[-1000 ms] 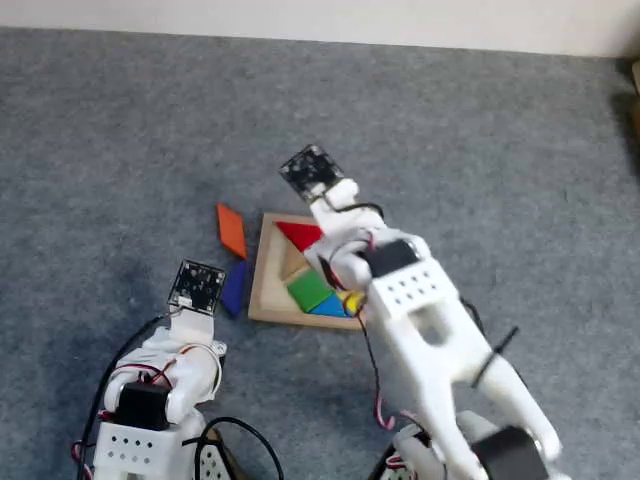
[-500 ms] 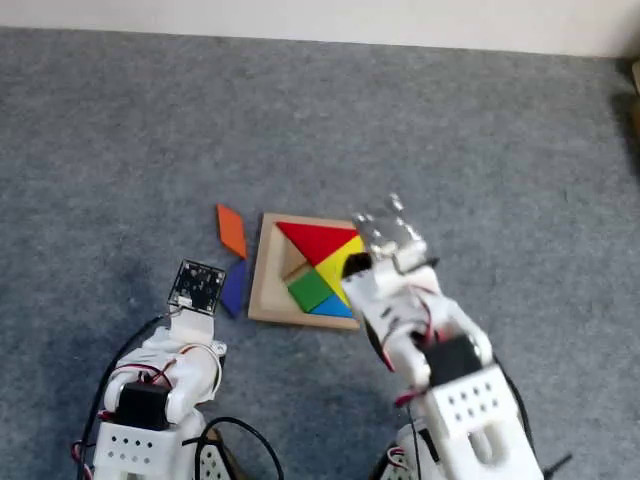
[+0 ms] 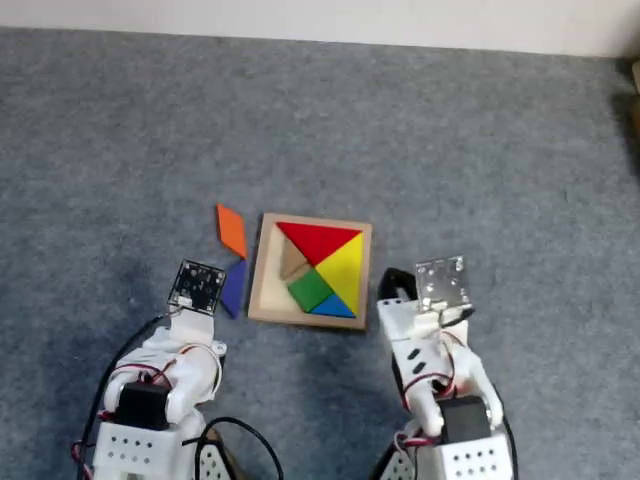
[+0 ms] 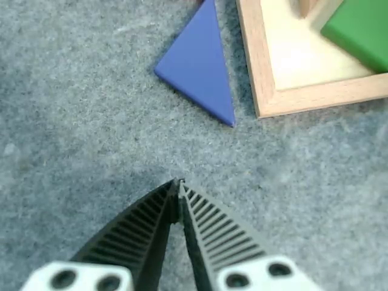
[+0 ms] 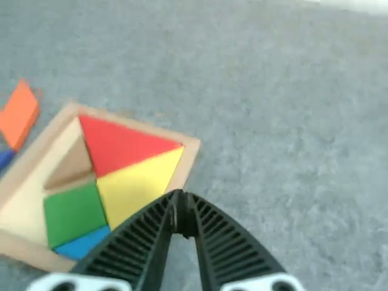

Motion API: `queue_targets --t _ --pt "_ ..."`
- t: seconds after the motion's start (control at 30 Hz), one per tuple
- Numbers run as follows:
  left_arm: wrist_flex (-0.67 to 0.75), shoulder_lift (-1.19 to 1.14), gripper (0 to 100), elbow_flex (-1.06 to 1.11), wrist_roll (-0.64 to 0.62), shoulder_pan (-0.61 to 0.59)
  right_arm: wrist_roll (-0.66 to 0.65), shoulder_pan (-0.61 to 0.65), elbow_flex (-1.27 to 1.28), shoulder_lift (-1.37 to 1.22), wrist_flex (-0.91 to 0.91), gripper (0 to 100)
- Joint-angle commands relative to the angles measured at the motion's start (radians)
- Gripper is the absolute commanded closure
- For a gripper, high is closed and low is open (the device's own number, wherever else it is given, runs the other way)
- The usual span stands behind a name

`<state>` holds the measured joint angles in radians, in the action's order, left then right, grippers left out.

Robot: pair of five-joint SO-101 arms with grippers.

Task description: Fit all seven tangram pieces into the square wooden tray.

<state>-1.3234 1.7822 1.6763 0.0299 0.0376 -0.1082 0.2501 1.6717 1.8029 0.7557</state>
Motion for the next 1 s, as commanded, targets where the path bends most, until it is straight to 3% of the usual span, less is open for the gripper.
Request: queue_targets --t 0.0,0.5,0.97 --pt "-0.005 0.033 99 0.019 0.008 -0.008 0.009 -0.041 0.11 0.001 0.012 99.3" --pt "-0.005 0.033 99 0.019 0.008 -0.005 0.003 -0.056 0.116 0.031 0.49 99.3" --pt "-0.005 0.035 99 -0.01 0.011 -0.012 0.003 -0.056 0.116 0.031 0.493 99.3"
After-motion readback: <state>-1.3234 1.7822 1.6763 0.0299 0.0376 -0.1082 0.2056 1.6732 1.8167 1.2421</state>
